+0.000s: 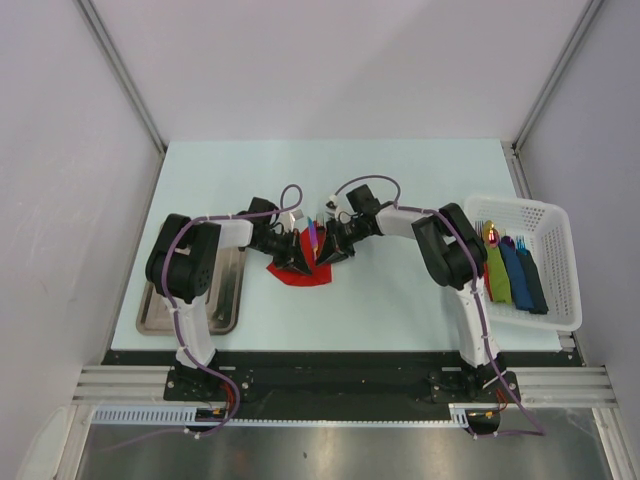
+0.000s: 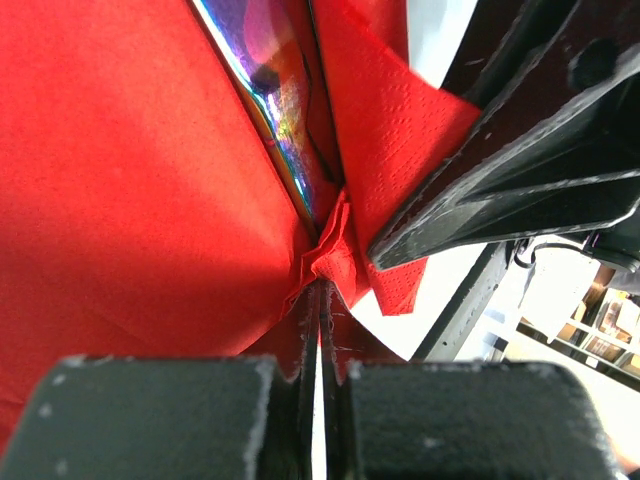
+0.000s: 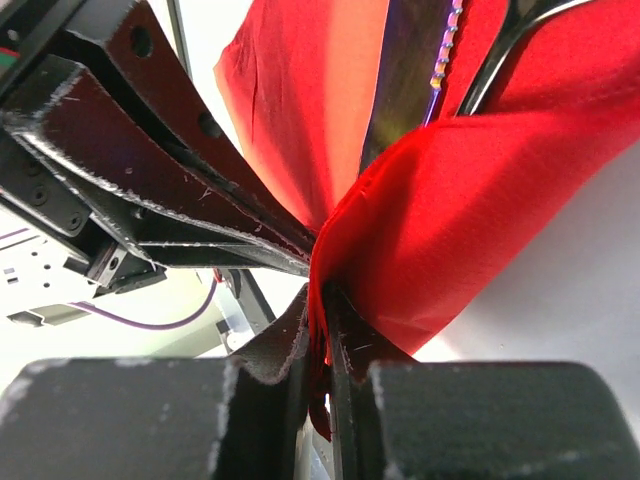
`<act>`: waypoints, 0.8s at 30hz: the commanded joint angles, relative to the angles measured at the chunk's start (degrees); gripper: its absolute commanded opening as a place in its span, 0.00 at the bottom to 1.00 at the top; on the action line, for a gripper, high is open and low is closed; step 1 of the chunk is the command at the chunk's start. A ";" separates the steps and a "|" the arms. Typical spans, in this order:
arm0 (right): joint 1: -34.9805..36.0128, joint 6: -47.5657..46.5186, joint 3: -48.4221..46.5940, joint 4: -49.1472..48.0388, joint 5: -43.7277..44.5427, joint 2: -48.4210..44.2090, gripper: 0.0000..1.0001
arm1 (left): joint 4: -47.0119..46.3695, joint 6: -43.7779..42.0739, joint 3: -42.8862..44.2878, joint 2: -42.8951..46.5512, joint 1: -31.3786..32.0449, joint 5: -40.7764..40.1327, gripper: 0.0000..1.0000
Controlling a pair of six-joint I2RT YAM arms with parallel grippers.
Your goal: Place the utensils on the paper napkin and roll it up
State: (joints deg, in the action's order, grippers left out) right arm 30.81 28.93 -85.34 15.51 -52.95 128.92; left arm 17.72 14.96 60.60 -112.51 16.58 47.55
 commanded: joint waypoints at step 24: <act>1.71 -4.32 -4.75 2.33 0.83 5.55 0.11 | -1.46 -1.78 -0.74 2.20 -1.19 -2.55 0.00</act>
State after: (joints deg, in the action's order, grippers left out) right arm 32.36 26.94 -88.75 16.32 -53.43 132.07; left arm 17.72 14.96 60.58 -112.51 16.43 47.57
